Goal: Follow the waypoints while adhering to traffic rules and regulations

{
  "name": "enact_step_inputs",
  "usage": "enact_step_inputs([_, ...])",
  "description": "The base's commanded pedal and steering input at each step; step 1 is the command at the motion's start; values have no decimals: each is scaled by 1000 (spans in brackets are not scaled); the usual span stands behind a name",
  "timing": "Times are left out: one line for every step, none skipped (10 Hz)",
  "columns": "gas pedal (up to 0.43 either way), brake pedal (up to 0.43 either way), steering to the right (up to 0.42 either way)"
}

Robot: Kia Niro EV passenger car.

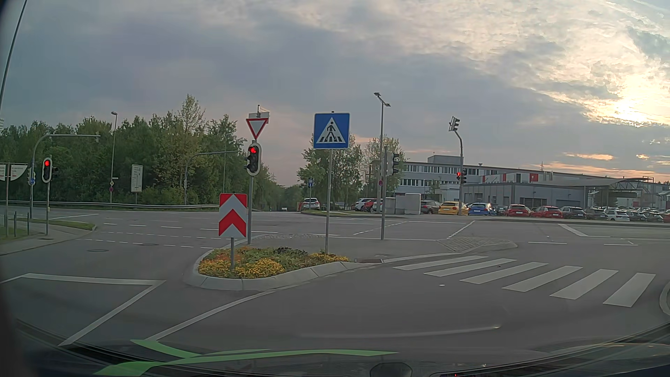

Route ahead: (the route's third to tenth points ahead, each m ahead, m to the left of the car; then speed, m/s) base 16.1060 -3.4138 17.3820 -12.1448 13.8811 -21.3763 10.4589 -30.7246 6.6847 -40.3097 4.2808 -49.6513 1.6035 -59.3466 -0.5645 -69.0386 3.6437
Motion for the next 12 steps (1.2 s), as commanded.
enact_step_inputs([0,159,167])
enact_step_inputs([0,165,177])
enact_step_inputs([0,165,198])
enact_step_inputs([0,171,226])
enact_step_inputs([0,171,251])
enact_step_inputs([0,177,272])
enact_step_inputs([0,177,283])
enact_step_inputs([0,159,285])
enact_step_inputs([0,116,286])
enact_step_inputs([0,91,291])
enact_step_inputs([0,79,309])
enact_step_inputs([0,73,332])
